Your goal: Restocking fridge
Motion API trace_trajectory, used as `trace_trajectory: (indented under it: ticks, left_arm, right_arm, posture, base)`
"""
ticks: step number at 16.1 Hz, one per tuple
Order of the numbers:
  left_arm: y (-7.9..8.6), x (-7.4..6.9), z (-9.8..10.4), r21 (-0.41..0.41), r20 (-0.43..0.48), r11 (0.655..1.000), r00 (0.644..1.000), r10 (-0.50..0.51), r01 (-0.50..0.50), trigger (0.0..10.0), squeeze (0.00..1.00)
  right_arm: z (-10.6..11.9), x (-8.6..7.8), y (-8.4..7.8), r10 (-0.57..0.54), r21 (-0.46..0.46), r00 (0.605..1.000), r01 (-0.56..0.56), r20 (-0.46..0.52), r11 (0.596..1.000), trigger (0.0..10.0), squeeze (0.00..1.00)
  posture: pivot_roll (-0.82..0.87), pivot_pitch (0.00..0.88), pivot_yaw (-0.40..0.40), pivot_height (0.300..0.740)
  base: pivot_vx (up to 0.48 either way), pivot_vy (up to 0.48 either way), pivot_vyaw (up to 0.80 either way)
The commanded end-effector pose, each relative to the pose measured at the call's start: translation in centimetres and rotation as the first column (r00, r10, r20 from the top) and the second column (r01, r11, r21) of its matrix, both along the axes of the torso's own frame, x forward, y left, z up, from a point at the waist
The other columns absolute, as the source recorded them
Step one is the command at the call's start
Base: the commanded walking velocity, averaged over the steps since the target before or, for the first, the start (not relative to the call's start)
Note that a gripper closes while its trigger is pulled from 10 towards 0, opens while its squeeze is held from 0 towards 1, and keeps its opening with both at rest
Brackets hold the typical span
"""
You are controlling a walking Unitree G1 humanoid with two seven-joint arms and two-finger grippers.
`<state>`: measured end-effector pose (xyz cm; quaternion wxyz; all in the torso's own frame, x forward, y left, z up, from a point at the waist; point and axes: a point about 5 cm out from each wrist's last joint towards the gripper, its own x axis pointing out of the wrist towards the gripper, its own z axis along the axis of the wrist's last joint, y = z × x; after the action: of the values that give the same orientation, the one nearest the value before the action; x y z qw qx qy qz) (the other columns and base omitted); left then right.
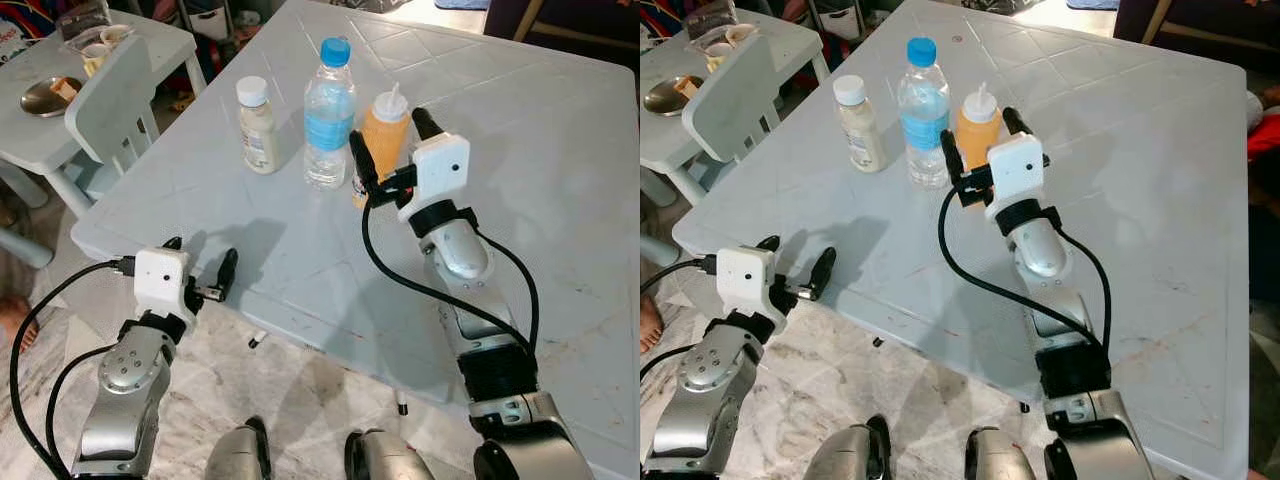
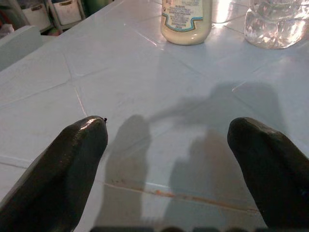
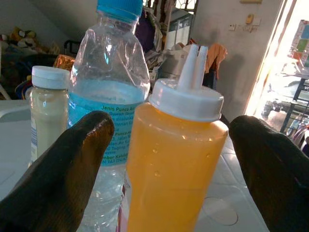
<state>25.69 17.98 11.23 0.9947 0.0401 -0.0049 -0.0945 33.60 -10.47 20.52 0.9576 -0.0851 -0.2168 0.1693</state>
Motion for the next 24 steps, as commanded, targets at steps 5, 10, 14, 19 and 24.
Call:
trace_trajectory:
  ticks: [5,10,14,19,24]
  left_arm:
    - [0.0,-0.2,0.0,0.015,-0.007,1.000,1.000,-0.015,0.016,10.0,0.00]
    - [-0.2,-0.1,0.0,0.017,-0.007,1.000,1.000,-0.021,0.021,10.0,0.00]
    - [-0.1,-0.1,0.0,0.018,-0.007,1.000,1.000,-0.020,0.020,10.0,0.00]
    - [-0.1,-0.1,0.0,0.021,-0.008,1.000,1.000,-0.020,0.020,10.0,0.00]
    - [-0.1,-0.1,0.4,0.042,0.010,0.999,1.000,-0.020,0.019,10.0,0.00]
  right_arm:
    - [-0.1,1.2,0.1,-0.013,0.016,0.999,0.013,-0.036,1.000,10.0,0.00]
    - [0.1,2.1,-0.2,-0.030,0.001,0.999,0.030,-0.038,1.000,3.1,0.00]
    - [0.0,2.3,-0.3,-0.032,-0.014,0.999,0.032,-0.024,0.999,0.0,0.00]
    - [-0.2,1.8,-0.2,-0.030,-0.012,0.999,0.030,-0.010,0.999,4.8,0.00]
    - [-1.9,0.0,0.6,-0.009,0.001,0.999,0.009,-0.048,1.000,5.7,0.00]
  posture:
    - [-0.01,0.196,0.039,0.740]
    - [-0.01,0.195,0.040,0.740]
    - [-0.01,0.196,0.039,0.740]
    - [-0.01,0.192,0.039,0.740]
    - [-0.01,0.178,0.046,0.740]
  base:
    - [0.000,0.000,0.00]
    - [0.000,0.000,0.00]
    - [0.000,0.000,0.00]
    - [0.000,0.000,0.00]
    - [0.000,0.000,0.00]
